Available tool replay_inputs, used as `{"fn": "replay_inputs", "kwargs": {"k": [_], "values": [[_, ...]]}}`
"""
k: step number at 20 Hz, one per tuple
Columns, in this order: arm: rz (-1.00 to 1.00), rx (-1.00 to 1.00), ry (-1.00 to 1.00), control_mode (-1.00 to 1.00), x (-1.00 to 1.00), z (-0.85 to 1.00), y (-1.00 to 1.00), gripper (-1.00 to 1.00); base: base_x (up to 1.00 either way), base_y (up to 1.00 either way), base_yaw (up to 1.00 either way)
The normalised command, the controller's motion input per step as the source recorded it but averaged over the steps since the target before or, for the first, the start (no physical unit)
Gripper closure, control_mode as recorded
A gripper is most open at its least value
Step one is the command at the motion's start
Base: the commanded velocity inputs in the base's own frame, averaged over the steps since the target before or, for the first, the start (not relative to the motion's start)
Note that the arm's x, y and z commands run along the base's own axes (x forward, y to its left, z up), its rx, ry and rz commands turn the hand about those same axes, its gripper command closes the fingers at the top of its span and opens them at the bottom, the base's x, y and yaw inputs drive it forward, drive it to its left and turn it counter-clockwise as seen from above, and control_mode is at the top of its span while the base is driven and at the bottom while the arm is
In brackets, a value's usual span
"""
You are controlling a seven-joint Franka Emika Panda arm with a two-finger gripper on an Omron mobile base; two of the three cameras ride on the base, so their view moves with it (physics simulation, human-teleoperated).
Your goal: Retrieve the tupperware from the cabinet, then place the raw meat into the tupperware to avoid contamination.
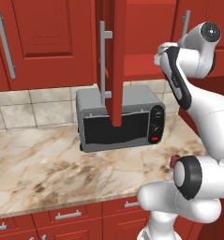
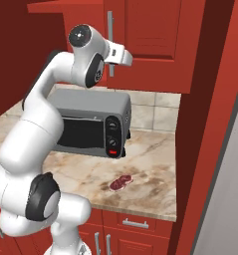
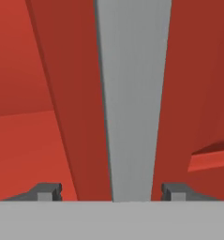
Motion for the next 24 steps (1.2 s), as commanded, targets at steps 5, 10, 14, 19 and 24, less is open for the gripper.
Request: {"fn": "replay_inputs", "kwargs": {"k": [5, 10, 14, 19, 24], "values": [[0.03, 0.00, 0.00, -1.00, 0.01, -0.01, 0.00, 1.00, 0.00, 0.00, 0.00], [0.00, 0.00, 0.01, -1.00, -0.03, 0.00, 0.00, 1.00, 0.00, 0.00, 0.00], [0.00, 0.00, 0.00, -1.00, -0.34, 0.00, -0.08, 1.00, 0.00, 0.00, 0.00], [0.00, 0.00, 0.00, -1.00, -0.55, 0.00, -0.34, 1.00, 0.00, 0.00, 0.00], [0.01, 0.02, 0.00, -1.00, -0.71, 0.00, -0.53, 1.00, 0.00, 0.00, 0.00]]}}
